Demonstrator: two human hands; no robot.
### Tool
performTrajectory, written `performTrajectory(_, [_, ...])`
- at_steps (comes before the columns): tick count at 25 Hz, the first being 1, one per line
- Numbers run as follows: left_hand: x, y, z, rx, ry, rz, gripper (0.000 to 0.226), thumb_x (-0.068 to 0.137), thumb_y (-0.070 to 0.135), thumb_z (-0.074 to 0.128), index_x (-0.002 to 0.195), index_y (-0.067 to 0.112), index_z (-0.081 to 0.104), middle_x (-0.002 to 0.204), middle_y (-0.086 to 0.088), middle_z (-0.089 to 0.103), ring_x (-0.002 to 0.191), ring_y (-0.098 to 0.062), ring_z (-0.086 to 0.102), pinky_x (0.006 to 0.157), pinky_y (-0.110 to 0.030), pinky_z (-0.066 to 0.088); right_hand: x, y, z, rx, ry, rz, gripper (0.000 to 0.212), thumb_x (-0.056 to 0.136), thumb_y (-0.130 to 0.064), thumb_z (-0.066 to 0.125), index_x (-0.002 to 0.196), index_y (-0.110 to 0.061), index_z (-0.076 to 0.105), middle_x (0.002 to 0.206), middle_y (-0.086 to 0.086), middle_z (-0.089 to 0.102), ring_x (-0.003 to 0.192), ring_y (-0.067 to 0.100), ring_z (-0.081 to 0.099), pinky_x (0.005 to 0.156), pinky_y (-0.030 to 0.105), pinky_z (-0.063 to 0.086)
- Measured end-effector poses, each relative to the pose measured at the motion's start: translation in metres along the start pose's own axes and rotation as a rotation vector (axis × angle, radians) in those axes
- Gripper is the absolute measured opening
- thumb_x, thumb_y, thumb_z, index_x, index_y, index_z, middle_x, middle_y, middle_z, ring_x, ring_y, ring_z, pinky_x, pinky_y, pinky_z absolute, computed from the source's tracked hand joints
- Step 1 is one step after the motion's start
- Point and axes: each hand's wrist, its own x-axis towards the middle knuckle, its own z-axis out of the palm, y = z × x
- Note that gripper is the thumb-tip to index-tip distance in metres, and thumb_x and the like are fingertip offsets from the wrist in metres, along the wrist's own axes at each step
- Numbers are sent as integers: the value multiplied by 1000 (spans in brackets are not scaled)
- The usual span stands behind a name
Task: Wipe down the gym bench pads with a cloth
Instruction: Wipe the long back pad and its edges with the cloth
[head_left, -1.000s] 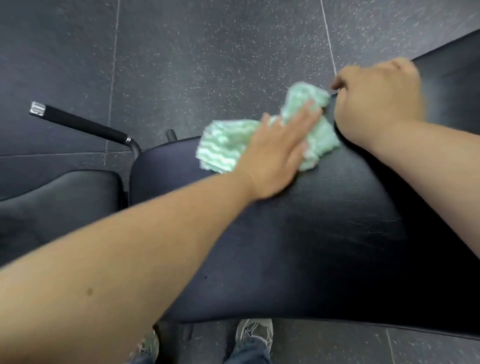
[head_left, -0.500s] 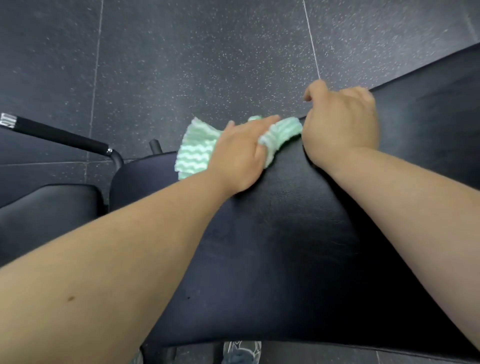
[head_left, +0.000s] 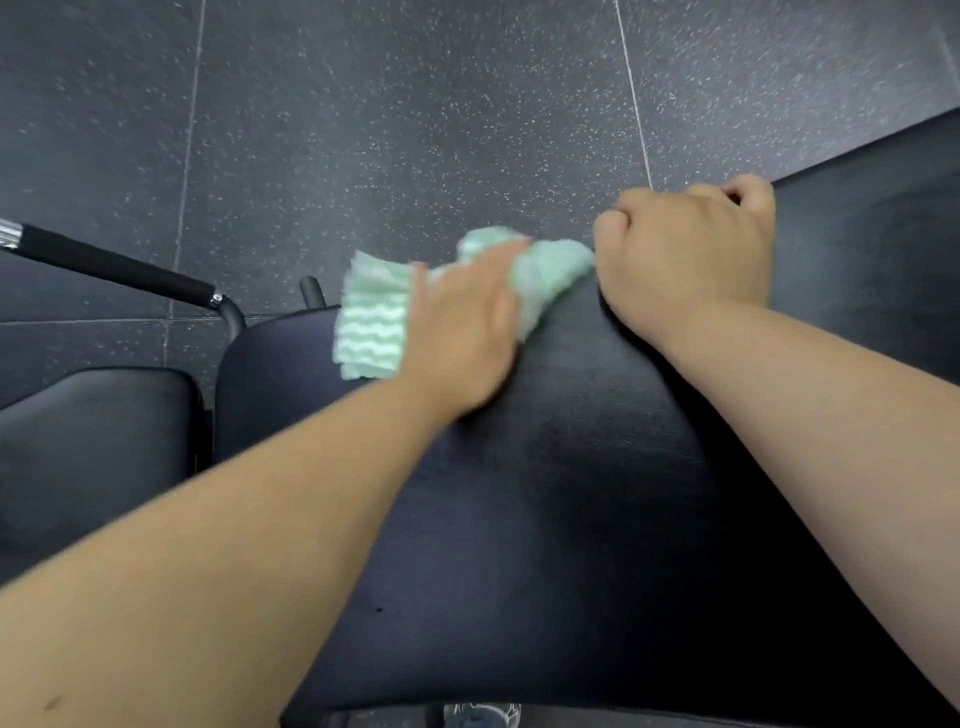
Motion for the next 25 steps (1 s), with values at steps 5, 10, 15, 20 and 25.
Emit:
performTrajectory(5, [-44,-25,1,-210,0,-419,52,97,20,22,148,30,19,159,9,6,146,-22,5,113,-50,-12,3,-2,4,-55,-26,1,33,91,-30,27,70,-20,50,66,2,45,78,24,36,102,43,24])
performTrajectory(10, [-74,47,10,-306,-173,119,59,85,38,11,142,50,-3,150,29,-13,146,-11,-7,112,-33,-22,1,-1,0,51,28,18,28,92,-23,28,72,-22,48,64,1,43,74,24,37,100,39,22])
performTrajectory(15, [-35,-31,8,-165,20,-8,62,87,24,22,146,38,11,158,11,6,146,-17,7,116,-43,-6,2,-1,2,-12,8,-3,31,92,-25,28,75,-21,54,68,1,46,78,26,41,103,40,23])
performTrajectory(20, [-76,-105,4,-203,54,-615,56,96,20,27,149,34,16,159,13,0,147,-22,-2,114,-54,-6,-11,-41,21,-109,-73,-29,43,92,-33,27,86,-16,66,83,9,65,102,30,52,111,48,16])
performTrajectory(25, [-104,-76,-2,-322,-64,-714,55,97,13,28,149,28,17,160,3,-4,146,-26,-2,113,-55,-6,-10,-78,37,-67,-112,-13,44,92,-33,26,78,-19,65,68,4,51,100,28,54,113,46,13])
